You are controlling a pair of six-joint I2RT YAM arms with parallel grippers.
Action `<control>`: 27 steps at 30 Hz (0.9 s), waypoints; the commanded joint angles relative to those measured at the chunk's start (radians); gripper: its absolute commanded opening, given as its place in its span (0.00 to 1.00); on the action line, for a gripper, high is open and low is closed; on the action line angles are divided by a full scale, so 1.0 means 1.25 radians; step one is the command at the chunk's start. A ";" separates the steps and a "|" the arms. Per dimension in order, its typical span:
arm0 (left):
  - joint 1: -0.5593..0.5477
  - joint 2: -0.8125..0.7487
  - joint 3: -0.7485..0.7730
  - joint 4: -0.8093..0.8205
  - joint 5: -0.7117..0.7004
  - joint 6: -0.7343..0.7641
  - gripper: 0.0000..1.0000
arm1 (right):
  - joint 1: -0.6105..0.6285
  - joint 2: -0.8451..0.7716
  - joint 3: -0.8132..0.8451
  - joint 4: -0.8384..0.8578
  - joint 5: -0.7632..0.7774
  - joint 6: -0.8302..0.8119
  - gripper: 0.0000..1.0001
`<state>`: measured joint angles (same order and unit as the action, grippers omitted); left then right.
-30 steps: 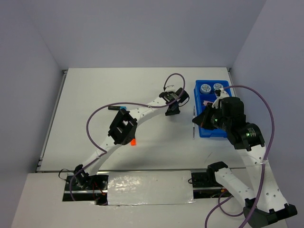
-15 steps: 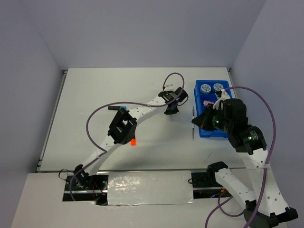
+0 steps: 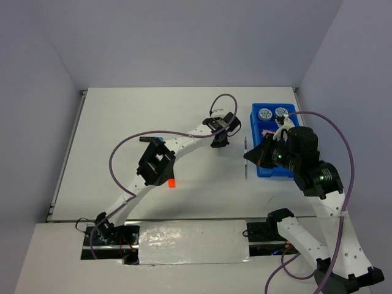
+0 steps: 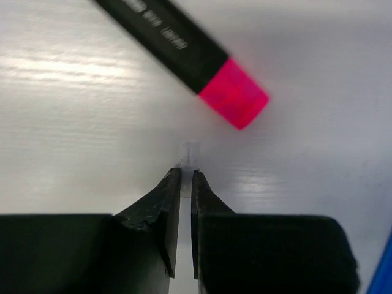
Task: Sort the stationery into containers
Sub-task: Close the pen cap on the pen.
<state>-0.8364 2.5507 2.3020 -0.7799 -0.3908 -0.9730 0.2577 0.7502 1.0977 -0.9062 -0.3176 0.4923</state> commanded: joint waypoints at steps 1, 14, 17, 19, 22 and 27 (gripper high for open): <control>0.017 0.009 -0.123 -0.171 -0.031 -0.008 0.03 | 0.007 -0.009 -0.002 0.055 -0.023 0.011 0.00; 0.026 -0.291 -0.655 -0.006 0.058 0.046 0.39 | 0.006 0.011 -0.004 0.089 -0.034 0.034 0.00; 0.036 -0.280 -0.664 0.025 0.077 0.075 0.44 | 0.006 0.017 0.000 0.093 -0.032 0.036 0.00; 0.041 -0.272 -0.670 0.042 0.087 0.081 0.52 | 0.006 0.020 0.005 0.091 -0.031 0.036 0.00; 0.049 -0.282 -0.698 0.069 0.106 0.091 0.55 | 0.006 0.018 0.012 0.087 -0.027 0.038 0.00; 0.071 -0.294 -0.735 0.118 0.135 0.113 0.46 | 0.006 0.011 0.007 0.087 -0.016 0.047 0.00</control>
<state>-0.7612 2.0617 1.4826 -0.6285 -0.2977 -0.8692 0.2596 0.7765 1.0878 -0.8463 -0.3450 0.5388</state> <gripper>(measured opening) 0.487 0.039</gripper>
